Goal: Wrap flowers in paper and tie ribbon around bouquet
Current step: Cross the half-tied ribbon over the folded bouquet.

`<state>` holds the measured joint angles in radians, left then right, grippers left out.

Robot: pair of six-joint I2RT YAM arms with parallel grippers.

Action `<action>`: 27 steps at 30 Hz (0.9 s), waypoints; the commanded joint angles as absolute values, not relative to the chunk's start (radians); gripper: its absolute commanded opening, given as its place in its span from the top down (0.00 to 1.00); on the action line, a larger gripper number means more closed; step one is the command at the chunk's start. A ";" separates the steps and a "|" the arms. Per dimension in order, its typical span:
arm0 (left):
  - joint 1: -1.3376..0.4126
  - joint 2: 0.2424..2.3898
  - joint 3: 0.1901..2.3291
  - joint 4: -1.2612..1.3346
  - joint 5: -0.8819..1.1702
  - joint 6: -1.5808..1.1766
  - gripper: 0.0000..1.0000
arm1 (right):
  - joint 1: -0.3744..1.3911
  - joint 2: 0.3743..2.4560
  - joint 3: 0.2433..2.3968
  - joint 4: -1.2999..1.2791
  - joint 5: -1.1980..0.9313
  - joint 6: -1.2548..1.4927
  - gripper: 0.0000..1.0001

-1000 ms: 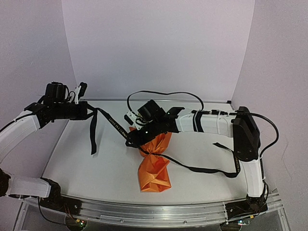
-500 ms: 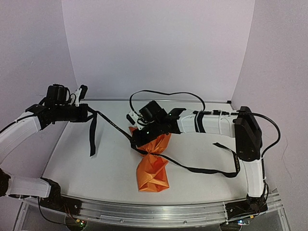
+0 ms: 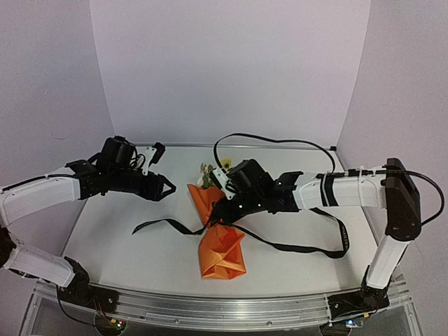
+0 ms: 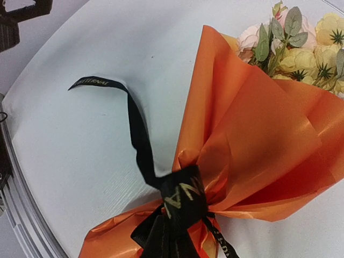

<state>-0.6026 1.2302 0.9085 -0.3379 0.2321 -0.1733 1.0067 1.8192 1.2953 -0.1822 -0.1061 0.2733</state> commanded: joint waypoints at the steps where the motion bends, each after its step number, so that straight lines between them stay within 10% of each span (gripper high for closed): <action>1: -0.706 1.285 0.918 -0.150 0.213 -0.031 0.42 | 1.022 1.751 1.237 -0.090 -0.055 0.270 1.00; 27: -0.799 1.553 0.876 0.221 0.452 0.431 0.48 | 1.028 1.649 1.080 0.059 -0.303 0.263 1.00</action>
